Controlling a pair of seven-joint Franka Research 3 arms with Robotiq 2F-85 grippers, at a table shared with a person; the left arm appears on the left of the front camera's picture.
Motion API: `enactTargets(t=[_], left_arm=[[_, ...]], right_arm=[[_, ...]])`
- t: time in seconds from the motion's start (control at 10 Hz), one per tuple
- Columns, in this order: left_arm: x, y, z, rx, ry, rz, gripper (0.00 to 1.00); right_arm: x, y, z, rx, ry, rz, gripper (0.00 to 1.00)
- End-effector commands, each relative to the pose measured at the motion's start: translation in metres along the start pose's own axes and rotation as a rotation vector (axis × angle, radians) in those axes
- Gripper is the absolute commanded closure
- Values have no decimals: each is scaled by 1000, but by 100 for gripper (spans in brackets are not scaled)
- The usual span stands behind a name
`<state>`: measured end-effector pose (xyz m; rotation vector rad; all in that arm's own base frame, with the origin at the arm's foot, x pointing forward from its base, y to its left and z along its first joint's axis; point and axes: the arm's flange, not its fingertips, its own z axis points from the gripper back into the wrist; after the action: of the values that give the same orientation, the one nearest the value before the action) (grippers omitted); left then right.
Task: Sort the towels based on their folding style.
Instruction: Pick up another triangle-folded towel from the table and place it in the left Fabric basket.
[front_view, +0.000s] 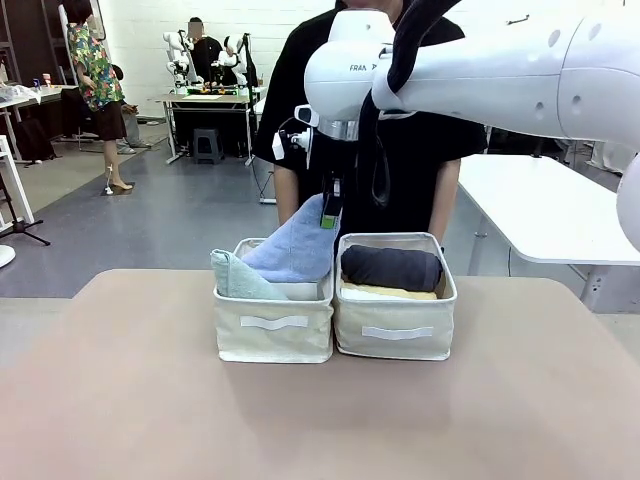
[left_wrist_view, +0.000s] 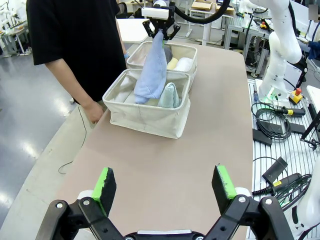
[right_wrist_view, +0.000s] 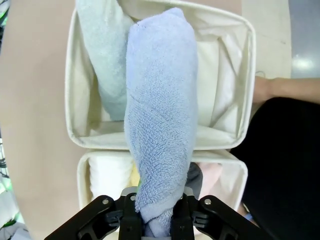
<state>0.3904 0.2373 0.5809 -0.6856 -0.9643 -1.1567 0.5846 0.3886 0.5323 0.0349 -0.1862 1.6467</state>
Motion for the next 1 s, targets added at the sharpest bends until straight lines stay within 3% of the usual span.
enactTargets(t=[0.0, 0.9], left_arm=[[0, 0, 1, 7, -20, -18, 0], [0, 0, 1, 7, -20, -18, 0]], right_arm=[[2, -16, -6, -2, -9, -31, 84], [-5, -29, -86, 81, 33, -27, 84]])
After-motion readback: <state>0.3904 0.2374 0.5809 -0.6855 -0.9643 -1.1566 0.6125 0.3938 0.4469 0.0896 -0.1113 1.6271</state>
